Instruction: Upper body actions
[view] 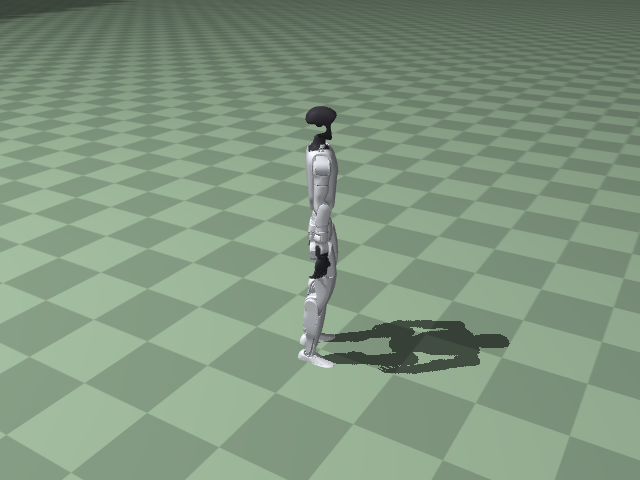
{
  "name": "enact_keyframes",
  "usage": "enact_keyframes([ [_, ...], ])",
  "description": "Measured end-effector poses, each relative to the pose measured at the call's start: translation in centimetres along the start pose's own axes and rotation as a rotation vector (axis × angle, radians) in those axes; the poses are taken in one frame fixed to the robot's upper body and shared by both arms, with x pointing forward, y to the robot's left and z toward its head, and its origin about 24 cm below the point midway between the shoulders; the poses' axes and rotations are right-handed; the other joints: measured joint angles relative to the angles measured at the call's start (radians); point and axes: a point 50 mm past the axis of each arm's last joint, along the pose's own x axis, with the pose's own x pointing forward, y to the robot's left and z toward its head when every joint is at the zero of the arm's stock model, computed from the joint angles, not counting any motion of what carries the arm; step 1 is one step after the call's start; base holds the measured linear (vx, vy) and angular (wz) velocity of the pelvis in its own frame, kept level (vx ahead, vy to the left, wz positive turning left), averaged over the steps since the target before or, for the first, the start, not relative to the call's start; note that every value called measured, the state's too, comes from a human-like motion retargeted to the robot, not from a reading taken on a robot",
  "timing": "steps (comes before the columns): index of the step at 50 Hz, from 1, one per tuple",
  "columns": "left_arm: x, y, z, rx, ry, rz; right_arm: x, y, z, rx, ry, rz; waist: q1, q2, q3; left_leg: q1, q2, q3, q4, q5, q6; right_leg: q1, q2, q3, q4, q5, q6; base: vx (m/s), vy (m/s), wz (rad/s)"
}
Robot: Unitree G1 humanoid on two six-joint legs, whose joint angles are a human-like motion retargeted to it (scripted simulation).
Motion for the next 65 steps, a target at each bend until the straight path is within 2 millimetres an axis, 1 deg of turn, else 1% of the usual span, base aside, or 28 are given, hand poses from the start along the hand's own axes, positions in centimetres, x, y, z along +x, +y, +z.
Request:
enact_keyframes([
  [3, 0.09, -0.44, -0.07, -0.047, 0.0, -0.001, -0.02, -0.09, 0.21, 0.021, -0.001, 0.021, -0.015, 0.002, -0.002, 0.0, -0.002, -0.01, 0.0, 0.001, 0.001, 0.002, -0.003, -0.011, -0.001, 0.002, 0.002, 0.0, 0.0, 0.07],
  [5, 0.11, -0.54, -0.19, -0.026, 0.011, 0.003, -0.02, -0.12, 0.3, 0.031, -0.001, 0.027, -0.02, 0.002, -0.003, 0.001, -0.002, -0.014, 0.0, 0.001, 0.001, 0.003, -0.005, -0.015, 0.0, 0.003, 0.003, 0.0, 0.0, 0.0],
  [10, 0.09, -0.43, -0.35, 0.141, 0.039, -0.002, -0.01, -0.17, 0.43, 0.014, -0.003, 0.021, -0.033, 0.005, -0.006, 0.002, -0.004, -0.023, 0.0, -0.001, 0.003, 0.007, -0.003, -0.024, -0.002, 0.0, 0.004, 0.0, 0.0, 0.0],
  [13, 0.1, -0.48, -0.35, 0.191, 0.043, -0.008, 0.01, -0.09, 0.42, 0.002, -0.003, 0.018, -0.031, 0.004, -0.007, 0.001, -0.004, -0.022, -0.001, 0.001, 0.004, 0.008, -0.002, -0.023, -0.003, 0.0, 0.003, 0.0, 0.0, 0.0],
  [16, 0.07, -0.36, -0.25, 0.181, 0.041, -0.003, 0.01, -0.04, 0.36, 0.003, 0.0, 0.018, -0.027, 0.003, -0.008, 0.0, -0.003, -0.022, 0.0, 0.002, 0.003, 0.008, -0.003, -0.022, -0.002, 0.001, 0.003, 0.0, 0.0, 0.0],
  [23, 0.02, -0.38, -0.5, 0.086, 0.044, -0.031, 0.0, -0.14, 0.38, 0.004, 0.007, 0.023, -0.03, 0.002, -0.008, -0.003, -0.002, -0.025, 0.002, 0.003, 0.003, 0.003, -0.005, -0.025, 0.0, 0.003, 0.003, 0.0, 0.0, 0.0],
  [27, 0.02, -0.38, -0.66, 0.059, 0.045, -0.03, 0.0, -0.19, 0.39, 0.008, 0.008, 0.01, -0.045, 0.003, -0.009, -0.004, -0.005, -0.04, 0.002, 0.001, 0.003, 0.003, -0.007, -0.039, 0.0, 0.002, 0.003, -0.01, 0.0, 0.11],
  [32, 0.01, -0.37, -0.71, 0.067, 0.046, -0.029, 0.01, -0.12, 0.38, 0.011, 0.01, 0.015, -0.061, 0.004, -0.007, -0.002, -0.01, -0.056, 0.0, 0.0, 0.004, 0.007, -0.009, -0.057, -0.002, 0.001, 0.004, -0.01, 0.0, 0.13],
  [43, 0.02, -0.37, -0.39, 0.093, 0.038, -0.026, 0.01, -0.24, 0.45, 0.003, 0.006, 0.009, -0.049, 0.004, 0.003, -0.005, -0.01, -0.051, 0.004, 0.005, 0.006, 0.009, -0.011, -0.051, -0.002, 0.005, 0.004, 0.0, 0.0, 0.0],
  [65, 0.02, -0.37, -0.37, 0.071, 0.032, -0.028, 0.0, -0.3, 0.43, -0.016, 0.011, 0.001, -0.062, 0.006, 0.003, -0.009, -0.016, -0.081, 0.005, 0.006, 0.009, 0.01, -0.018, -0.079, -0.001, 0.006, 0.007, 0.0, 0.0, 0.0],
])
